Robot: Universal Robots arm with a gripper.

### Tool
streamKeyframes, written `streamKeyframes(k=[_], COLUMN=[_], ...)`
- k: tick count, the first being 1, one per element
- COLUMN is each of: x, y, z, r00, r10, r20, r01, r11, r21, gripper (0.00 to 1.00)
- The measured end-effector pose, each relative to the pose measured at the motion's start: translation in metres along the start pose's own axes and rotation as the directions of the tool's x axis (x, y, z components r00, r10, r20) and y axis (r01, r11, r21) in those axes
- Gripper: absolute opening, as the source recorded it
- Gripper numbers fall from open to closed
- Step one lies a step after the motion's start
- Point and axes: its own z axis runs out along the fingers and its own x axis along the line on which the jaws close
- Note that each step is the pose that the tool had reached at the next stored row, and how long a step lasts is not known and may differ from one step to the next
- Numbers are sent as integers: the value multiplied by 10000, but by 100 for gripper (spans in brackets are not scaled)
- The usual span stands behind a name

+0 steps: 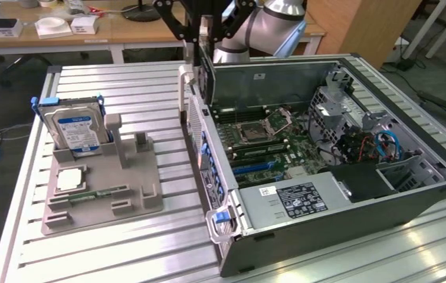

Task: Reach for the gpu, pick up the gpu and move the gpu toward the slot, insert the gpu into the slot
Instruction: 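Pick up the gpu and move the gpu toward the slot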

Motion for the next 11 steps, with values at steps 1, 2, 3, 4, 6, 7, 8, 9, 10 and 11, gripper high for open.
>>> streamKeyframes(k=[1, 2, 3, 4, 6, 7, 8, 9, 10, 11], x=[-21, -41, -64, -84, -128, -150, -171, -194, -224, -251], y=[-1, -3, -5, -7, -11, -13, -15, -17, -17, -17], z=[1, 2, 3, 5, 10, 11, 14, 16, 18, 19], r00=[10000, 10000, 10000, 10000, 10000, 10000, 10000, 10000, 10000, 10000], r10=[4, 7, 11, 15, 21, 23, 25, 27, 28, 30], r20=[0, 0, 0, 1, 2, 1, 2, 2, 2, 1], r01=[-4, -7, -11, -15, -21, -23, -25, -27, -28, -30], r11=[10000, 10000, 10000, 10000, 10000, 10000, 10000, 10000, 10000, 10000], r21=[0, 0, 0, -1, -1, 0, 0, -1, 0, 1], gripper=[26, 26, 26, 26, 26, 26, 26, 26, 26, 26])
